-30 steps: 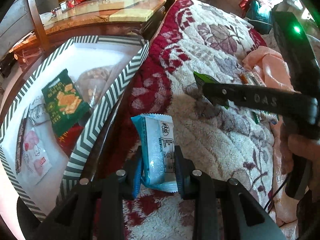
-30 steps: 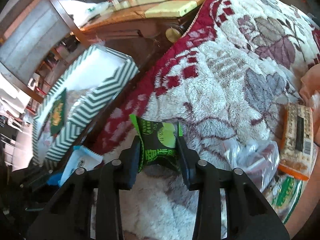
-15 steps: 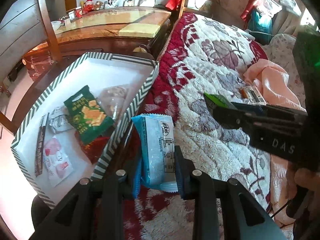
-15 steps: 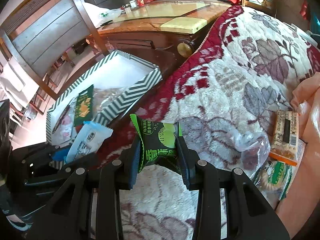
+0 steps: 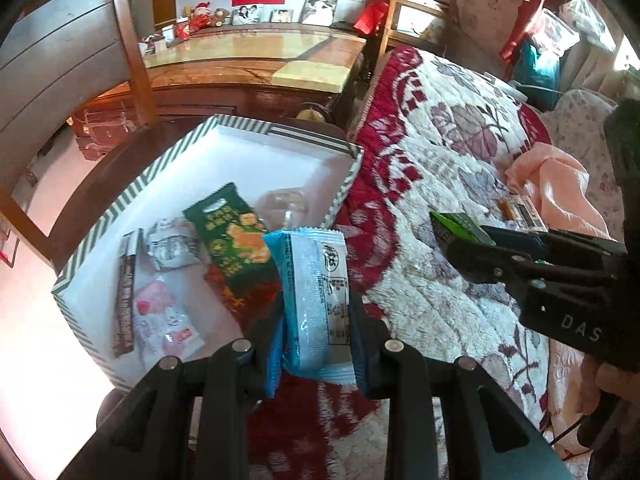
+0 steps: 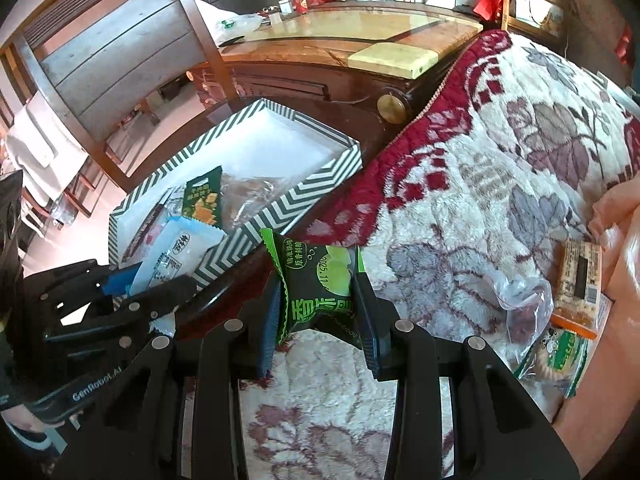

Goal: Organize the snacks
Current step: 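Carry the blue packet in the left gripper and green packet in the right over the box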

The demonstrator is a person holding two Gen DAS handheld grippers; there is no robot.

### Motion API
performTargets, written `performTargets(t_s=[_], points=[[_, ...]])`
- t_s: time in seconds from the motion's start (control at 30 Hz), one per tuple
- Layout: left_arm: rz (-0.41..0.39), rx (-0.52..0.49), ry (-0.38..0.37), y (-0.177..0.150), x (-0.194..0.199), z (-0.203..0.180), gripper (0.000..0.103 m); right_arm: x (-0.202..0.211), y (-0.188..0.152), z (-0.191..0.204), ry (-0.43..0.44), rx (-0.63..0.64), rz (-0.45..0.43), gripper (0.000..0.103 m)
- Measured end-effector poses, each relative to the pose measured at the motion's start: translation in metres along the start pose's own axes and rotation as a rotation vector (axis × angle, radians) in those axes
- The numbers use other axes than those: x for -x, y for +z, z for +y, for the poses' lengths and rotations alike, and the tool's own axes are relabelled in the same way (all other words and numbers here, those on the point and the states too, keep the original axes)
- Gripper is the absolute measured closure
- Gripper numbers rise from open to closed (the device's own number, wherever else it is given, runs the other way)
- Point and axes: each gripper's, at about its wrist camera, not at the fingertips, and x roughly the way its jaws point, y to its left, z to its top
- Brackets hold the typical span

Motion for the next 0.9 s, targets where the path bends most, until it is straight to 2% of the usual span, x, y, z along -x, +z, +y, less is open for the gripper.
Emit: performTargets(t_s=[0.47,0.9], points=[[-0.004,0.058,0.021,-0.001,0.004,0.029,0.073,-0.003,0.006,0.026,0.000,0.051,0.012,0.069],[0.016,0.152,0.039,0.002,-0.005,0.076,0.073,-0.024,0.023,0.055,0.012,0.110,0.046,0.069]])
